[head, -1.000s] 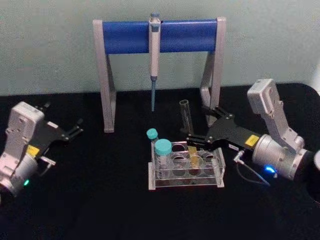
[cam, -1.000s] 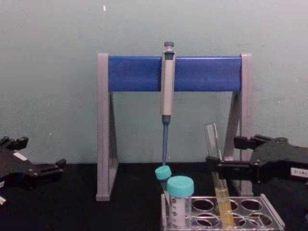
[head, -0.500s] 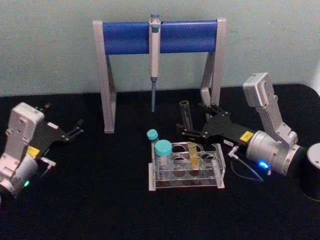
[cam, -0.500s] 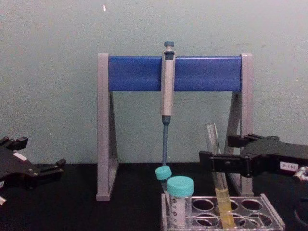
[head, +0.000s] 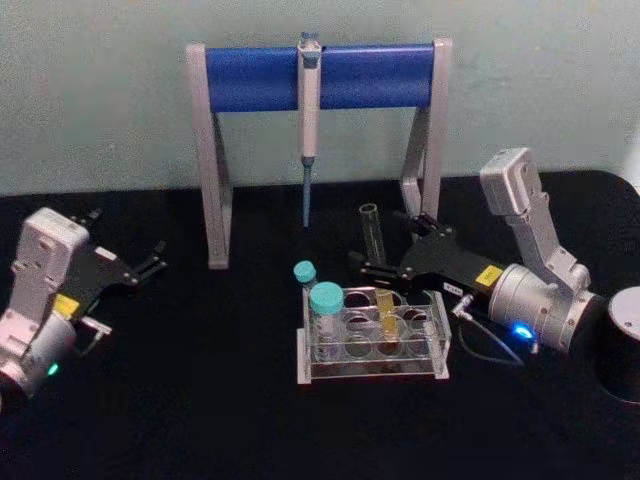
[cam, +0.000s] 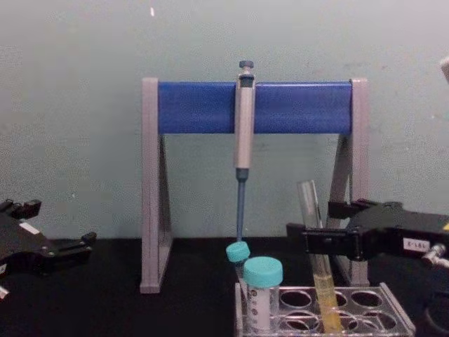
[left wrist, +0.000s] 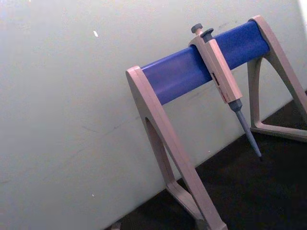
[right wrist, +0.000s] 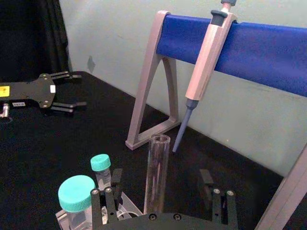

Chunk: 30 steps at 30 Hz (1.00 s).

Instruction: Pick up the test tube from the test tube rack, shake it, then place it back into the test tube rack.

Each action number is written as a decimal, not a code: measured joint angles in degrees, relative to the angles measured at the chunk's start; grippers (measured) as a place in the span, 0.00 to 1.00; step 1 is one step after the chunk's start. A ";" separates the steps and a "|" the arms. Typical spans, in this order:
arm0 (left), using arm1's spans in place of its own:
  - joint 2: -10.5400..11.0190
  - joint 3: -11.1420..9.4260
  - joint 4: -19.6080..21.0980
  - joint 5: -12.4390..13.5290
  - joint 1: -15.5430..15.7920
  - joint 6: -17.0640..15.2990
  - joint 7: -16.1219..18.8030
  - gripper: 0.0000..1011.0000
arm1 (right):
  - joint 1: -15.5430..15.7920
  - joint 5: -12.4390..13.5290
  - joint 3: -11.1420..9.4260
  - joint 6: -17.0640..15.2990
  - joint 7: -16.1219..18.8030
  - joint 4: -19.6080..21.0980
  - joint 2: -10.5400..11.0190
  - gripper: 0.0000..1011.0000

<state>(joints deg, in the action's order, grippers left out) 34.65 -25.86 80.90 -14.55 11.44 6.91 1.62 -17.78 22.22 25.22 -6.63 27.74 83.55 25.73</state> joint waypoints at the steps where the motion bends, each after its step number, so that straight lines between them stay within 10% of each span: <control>1: 0.00 0.00 0.00 0.00 -0.01 0.00 0.00 0.99 | 0.00 0.01 0.02 0.00 0.00 -0.02 0.00 0.99; 23: 0.00 0.00 0.00 0.00 0.00 0.00 0.00 0.99 | -0.09 0.11 0.15 0.19 0.41 -0.09 0.14 0.99; 30: 0.00 0.00 0.00 0.00 0.00 0.00 0.00 0.99 | -0.06 0.10 0.10 0.22 0.37 -0.06 0.13 0.84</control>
<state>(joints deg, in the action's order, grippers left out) 34.65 -25.86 80.90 -14.55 11.43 6.91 1.62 -17.84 22.32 25.32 -6.41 28.11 83.50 25.87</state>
